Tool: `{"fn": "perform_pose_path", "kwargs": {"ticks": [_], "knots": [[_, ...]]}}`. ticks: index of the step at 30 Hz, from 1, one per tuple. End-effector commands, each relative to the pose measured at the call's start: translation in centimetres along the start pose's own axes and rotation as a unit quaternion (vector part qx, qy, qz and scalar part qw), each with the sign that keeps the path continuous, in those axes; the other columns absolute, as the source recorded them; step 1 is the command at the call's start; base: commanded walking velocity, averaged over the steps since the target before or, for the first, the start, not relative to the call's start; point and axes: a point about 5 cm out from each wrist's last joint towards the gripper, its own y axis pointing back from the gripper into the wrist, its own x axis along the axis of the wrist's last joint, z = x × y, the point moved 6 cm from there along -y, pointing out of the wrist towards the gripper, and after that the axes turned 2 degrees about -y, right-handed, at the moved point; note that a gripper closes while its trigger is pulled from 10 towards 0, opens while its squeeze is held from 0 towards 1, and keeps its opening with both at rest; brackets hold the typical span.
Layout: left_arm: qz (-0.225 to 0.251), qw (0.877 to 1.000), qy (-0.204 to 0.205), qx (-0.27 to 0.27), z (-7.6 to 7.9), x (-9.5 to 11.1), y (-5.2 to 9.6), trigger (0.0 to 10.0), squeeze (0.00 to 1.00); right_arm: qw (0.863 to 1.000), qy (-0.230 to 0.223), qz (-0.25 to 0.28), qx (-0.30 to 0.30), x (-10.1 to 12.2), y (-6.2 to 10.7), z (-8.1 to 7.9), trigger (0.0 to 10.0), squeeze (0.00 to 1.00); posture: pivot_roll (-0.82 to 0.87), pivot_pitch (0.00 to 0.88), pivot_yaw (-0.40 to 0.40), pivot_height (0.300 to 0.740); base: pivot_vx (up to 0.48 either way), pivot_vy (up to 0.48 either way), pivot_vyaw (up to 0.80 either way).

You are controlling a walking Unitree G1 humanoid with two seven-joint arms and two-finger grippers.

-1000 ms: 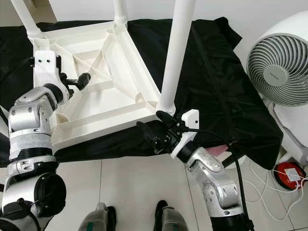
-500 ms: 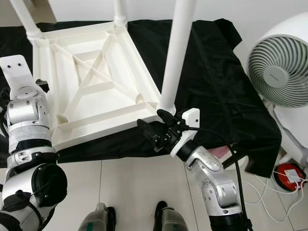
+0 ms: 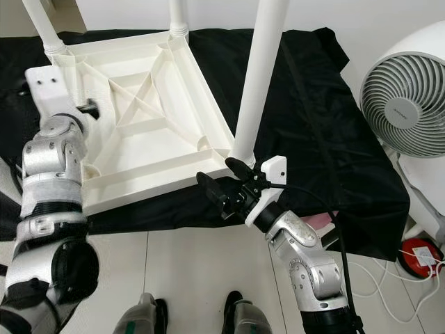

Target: Building children table

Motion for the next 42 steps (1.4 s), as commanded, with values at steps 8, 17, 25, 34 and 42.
{"fn": "perform_pose_path", "kwargs": {"ticks": [8, 17, 25, 34, 42], "knots": [[0.083, 0.937, -0.112, -0.321, 5.1, 0.3, 5.9, 10.0, 0.0, 1.0, -0.001, -0.006, 0.006, -0.3, 0.3, 0.0, 10.0, 0.0, -0.06, 0.137, 0.029, 0.74, 0.0, 0.0, 0.0], [0.084, 0.958, -0.081, -0.263, 3.8, 0.5, 5.0, 10.0, 0.0, 1.0, -0.001, -0.006, -0.005, -0.3, 0.3, 0.4, 10.0, 0.0, -0.05, 0.141, 0.026, 0.74, 0.0, 0.0, 0.0], [0.117, 0.985, -0.016, -0.129, 1.3, 1.1, 4.0, 10.0, 0.0, 0.999, 0.01, 0.008, -0.052, 0.1, 0.2, 1.8, 10.0, 0.0, -0.05, 0.15, 0.028, 0.74, 0.0, 0.0, 0.0], [0.163, 0.984, -0.043, -0.055, -0.9, -0.3, 5.9, 10.0, 0.0, 0.992, 0.058, 0.017, -0.107, -0.6, 0.0, 1.7, 10.0, 0.0, -0.06, 0.163, 0.045, 0.74, 0.0, 0.0, 0.0], [0.151, 0.972, -0.015, -0.182, 1.8, -4.1, 10.0, 10.0, 0.0, 0.999, 0.029, -0.018, -0.041, -2.7, 0.6, -1.1, 10.0, 0.0, -0.05, 0.173, 0.039, 0.74, 0.0, 0.0, 0.0]]}}
